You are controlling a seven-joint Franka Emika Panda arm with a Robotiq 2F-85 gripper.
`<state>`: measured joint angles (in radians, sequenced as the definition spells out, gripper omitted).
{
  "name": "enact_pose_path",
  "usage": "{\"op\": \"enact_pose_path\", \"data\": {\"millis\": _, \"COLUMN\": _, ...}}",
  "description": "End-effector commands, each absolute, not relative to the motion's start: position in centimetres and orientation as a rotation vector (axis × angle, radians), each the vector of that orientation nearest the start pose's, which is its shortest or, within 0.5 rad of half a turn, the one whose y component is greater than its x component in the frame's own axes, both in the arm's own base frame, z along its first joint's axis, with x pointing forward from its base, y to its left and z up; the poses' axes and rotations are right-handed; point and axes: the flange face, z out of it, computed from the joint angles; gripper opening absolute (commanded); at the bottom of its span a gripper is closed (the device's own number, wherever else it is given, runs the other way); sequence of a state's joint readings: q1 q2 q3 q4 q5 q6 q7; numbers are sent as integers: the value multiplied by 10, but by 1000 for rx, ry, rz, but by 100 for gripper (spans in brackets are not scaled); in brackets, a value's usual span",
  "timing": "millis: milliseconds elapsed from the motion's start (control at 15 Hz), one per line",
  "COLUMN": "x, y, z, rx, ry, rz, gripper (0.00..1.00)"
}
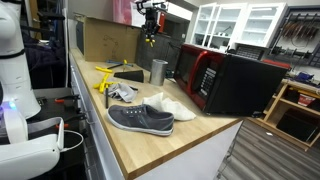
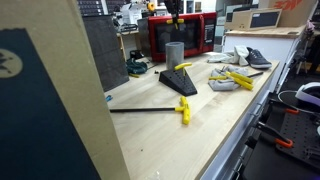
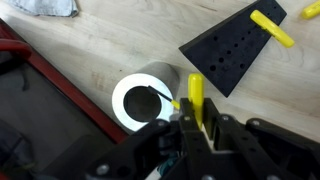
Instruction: Remove the yellow object from the silver tin and put it on the black platform
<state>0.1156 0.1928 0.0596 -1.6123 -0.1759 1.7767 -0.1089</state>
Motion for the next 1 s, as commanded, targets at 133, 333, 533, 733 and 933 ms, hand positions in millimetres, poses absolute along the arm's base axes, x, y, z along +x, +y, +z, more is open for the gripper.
{"op": "enact_pose_path", "data": {"millis": 133, "x": 608, "y": 88, "z": 522, "rx": -3251, "ry": -510, "rz": -22, "gripper": 4}}
{"op": "enact_pose_path", "data": {"millis": 333, "x": 619, "y": 74, "z": 519, "rx": -3222, "ry": -490, "rz": -61, "gripper": 4}}
{"op": "enact_pose_path", "data": {"millis": 533, "x": 630, "y": 51, "z": 509, "rx": -3151, "ry": -425, "rz": -81, "gripper": 4}}
{"op": "enact_pose_path", "data": {"millis": 733, "x": 638, "y": 27, "z": 492, "rx": -3057, "ry": -359, "rz": -63, "gripper": 4}}
{"op": "enact_pose_path", "data": {"millis": 933, "x": 646, "y": 5, "z": 478, "rx": -3019, "ry": -315, "rz": -65, "gripper": 4}}
